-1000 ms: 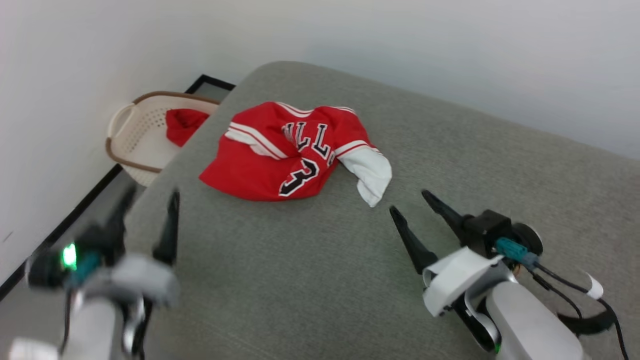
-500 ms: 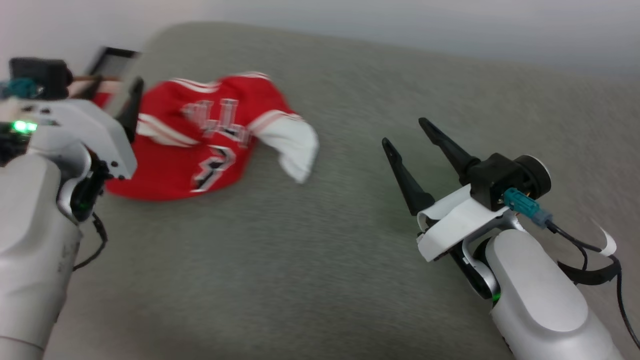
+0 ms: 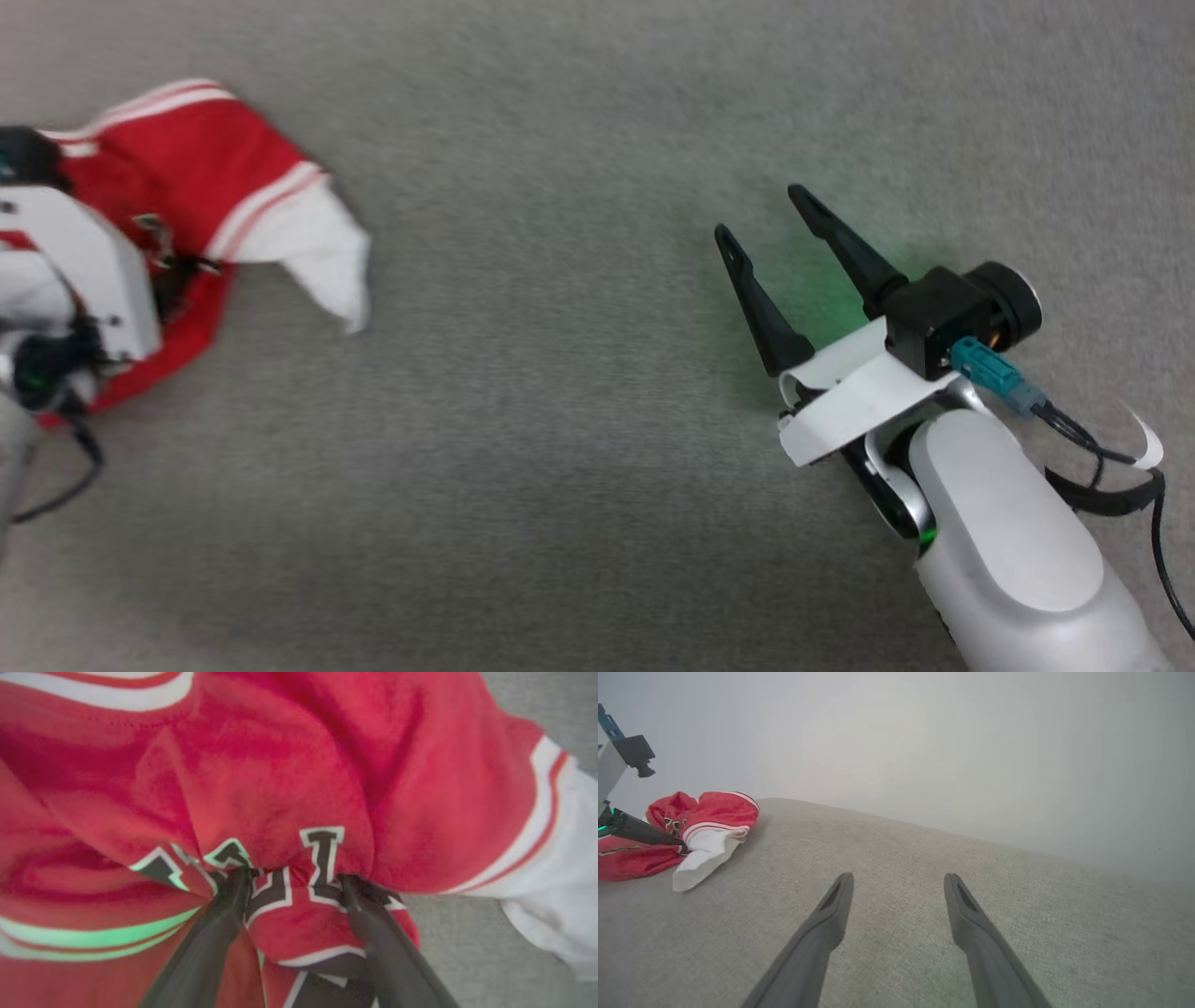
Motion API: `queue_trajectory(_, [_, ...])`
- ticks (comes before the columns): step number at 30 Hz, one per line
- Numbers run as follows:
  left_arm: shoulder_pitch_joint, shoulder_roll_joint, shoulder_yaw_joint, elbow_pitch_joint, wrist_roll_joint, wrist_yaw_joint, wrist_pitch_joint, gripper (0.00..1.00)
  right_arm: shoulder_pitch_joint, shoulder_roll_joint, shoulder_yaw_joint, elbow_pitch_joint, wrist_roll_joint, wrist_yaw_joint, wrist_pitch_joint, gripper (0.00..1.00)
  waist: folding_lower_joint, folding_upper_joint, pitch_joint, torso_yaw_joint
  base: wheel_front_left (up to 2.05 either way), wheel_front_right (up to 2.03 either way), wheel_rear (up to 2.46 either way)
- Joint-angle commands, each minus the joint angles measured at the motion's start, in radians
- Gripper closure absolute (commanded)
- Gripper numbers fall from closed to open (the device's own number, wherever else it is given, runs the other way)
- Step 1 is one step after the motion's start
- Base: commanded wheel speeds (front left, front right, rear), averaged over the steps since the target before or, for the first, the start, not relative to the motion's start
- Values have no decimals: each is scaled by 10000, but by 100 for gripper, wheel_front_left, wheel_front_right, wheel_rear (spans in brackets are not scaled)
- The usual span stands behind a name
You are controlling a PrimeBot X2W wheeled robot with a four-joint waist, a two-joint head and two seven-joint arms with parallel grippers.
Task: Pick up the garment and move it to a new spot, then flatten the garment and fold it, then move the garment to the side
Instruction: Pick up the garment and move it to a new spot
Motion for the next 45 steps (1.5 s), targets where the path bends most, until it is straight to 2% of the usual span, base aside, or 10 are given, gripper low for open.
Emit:
queue_trajectory(1, [-149,48,-137,604,164,40,-76,0,-183,54,-13,-119,-74,1,-3,0,0,0,917,-831,0,0,0])
queue_trajectory(8, [-10,-651,-603,1670,-240,75,8,0,-114,63,-26,-381,-284,1,200,0,0,0,1090,-861,0,0,0])
queue_trajectory(9, [39,-758,-695,1661,-325,73,-9,38,-92,62,-22,-416,-302,1,245,0,0,0,1070,-831,0,0,0])
queue_trajectory(10, [77,-847,-800,1608,-382,68,-59,63,-70,59,-17,-453,-317,1,271,0,0,0,1032,-795,0,0,0])
queue_trajectory(11, [75,-877,-856,1569,-462,65,-190,100,-59,50,-15,-494,-329,1,275,0,0,0,985,-758,0,0,0])
queue_trajectory(19, [-69,-542,-975,1228,-844,4,-1948,100,248,61,-116,-435,-112,1,235,0,0,0,81,-546,0,0,0])
queue_trajectory(25, [-556,-92,-1176,326,-1188,16,-3162,100,788,8,-370,-218,140,1,131,0,0,0,-843,-340,0,0,0])
queue_trajectory(28, [-741,-144,-1410,-403,-1403,29,-3455,100,1077,33,-515,-173,284,1,74,0,0,0,-1190,-335,0,0,0])
queue_trajectory(36, [-1346,-238,-2099,-2822,-1799,22,-3142,100,1669,219,-1048,-233,506,1,-40,0,0,0,-1486,-781,0,0,0])
queue_trajectory(45, [-2085,-783,-3027,-4728,-1825,23,-1603,100,2009,535,-1412,-767,768,1,-69,0,0,0,-1097,-2149,0,0,0])
